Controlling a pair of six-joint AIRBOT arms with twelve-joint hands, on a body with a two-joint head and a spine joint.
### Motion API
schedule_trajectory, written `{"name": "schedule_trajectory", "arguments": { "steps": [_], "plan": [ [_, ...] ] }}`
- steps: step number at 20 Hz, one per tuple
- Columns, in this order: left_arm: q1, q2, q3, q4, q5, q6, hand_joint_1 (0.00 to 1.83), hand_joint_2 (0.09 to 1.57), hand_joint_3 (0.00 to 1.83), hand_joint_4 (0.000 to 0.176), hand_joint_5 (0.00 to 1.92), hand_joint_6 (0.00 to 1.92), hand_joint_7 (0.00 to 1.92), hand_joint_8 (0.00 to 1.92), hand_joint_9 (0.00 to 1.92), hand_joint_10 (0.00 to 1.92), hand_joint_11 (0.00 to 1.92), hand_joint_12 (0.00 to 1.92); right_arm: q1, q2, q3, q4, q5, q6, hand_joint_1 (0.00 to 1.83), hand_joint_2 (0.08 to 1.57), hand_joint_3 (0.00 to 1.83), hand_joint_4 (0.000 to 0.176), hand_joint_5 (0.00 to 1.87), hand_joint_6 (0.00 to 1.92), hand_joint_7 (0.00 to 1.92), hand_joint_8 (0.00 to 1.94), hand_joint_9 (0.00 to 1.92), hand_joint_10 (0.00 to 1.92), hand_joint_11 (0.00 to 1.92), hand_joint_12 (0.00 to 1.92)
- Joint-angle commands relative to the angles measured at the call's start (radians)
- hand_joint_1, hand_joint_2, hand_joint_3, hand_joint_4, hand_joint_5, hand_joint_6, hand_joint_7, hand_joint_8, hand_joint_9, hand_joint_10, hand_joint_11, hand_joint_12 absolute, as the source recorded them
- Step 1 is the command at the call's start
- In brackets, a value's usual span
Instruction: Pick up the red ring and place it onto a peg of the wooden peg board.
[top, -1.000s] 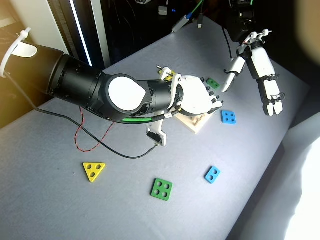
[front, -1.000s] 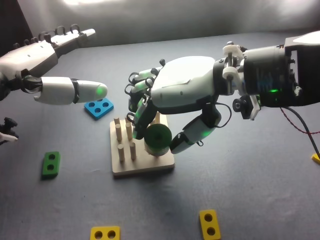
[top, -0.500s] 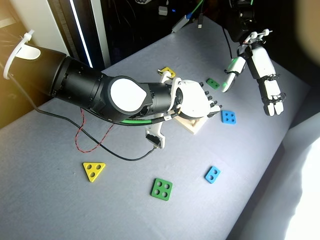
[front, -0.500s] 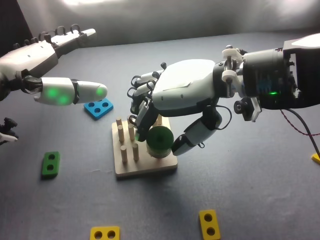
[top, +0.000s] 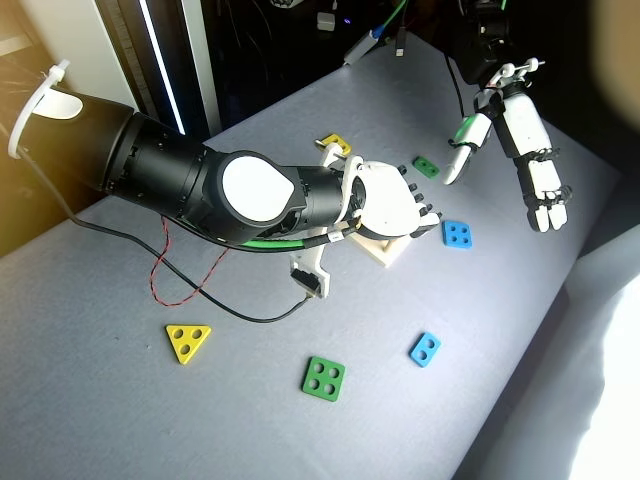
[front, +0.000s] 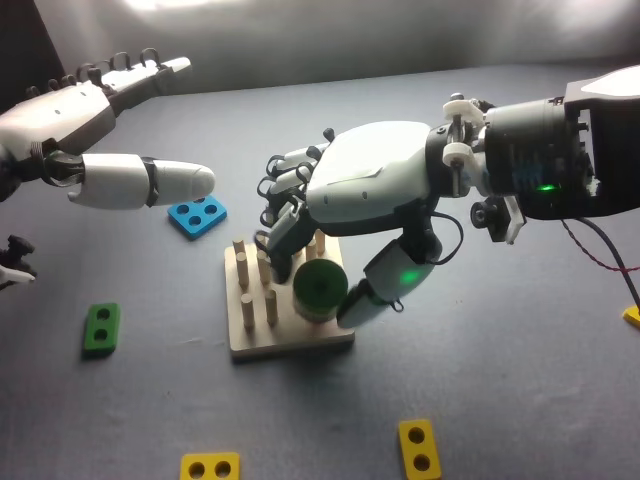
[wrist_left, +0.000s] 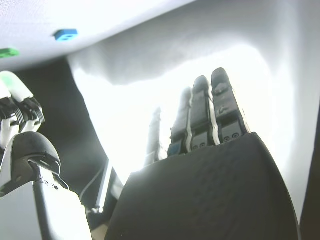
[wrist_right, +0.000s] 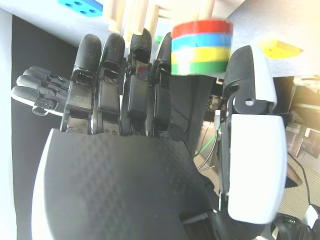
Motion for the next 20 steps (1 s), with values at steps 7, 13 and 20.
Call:
{"name": "schedule_trajectory", "arguments": {
  "steps": [7, 13, 20],
  "plan": [
    [0.007, 0.014, -0.002, -0.022, -0.132, -0.007, 0.36, 0.93, 0.00, 0.176, 0.04, 0.00, 0.00, 0.00, 0.00, 0.00, 0.00, 0.00, 0.001, 0.019, -0.005, 0.045, 0.064, 0.030, 0.61, 0.77, 0.00, 0.072, 0.30, 0.00, 0.32, 0.01, 0.05, 0.51, 0.00, 1.07],
    [0.019, 0.020, -0.007, -0.031, -0.141, -0.007, 0.37, 0.94, 0.00, 0.176, 0.04, 0.00, 0.00, 0.00, 0.00, 0.00, 0.00, 0.00, 0.001, 0.087, -0.039, 0.049, 0.055, 0.027, 0.64, 0.81, 0.01, 0.034, 0.31, 0.00, 0.29, 0.00, 0.01, 0.50, 0.00, 1.00],
    [0.034, 0.031, -0.018, -0.041, -0.160, -0.007, 0.37, 0.95, 0.01, 0.176, 0.04, 0.00, 0.00, 0.00, 0.00, 0.00, 0.00, 0.00, -0.021, 0.250, -0.122, 0.503, 0.074, -0.332, 0.59, 0.85, 0.01, 0.041, 0.17, 0.00, 0.18, 0.00, 0.00, 0.43, 0.00, 1.30]
  ]
}}
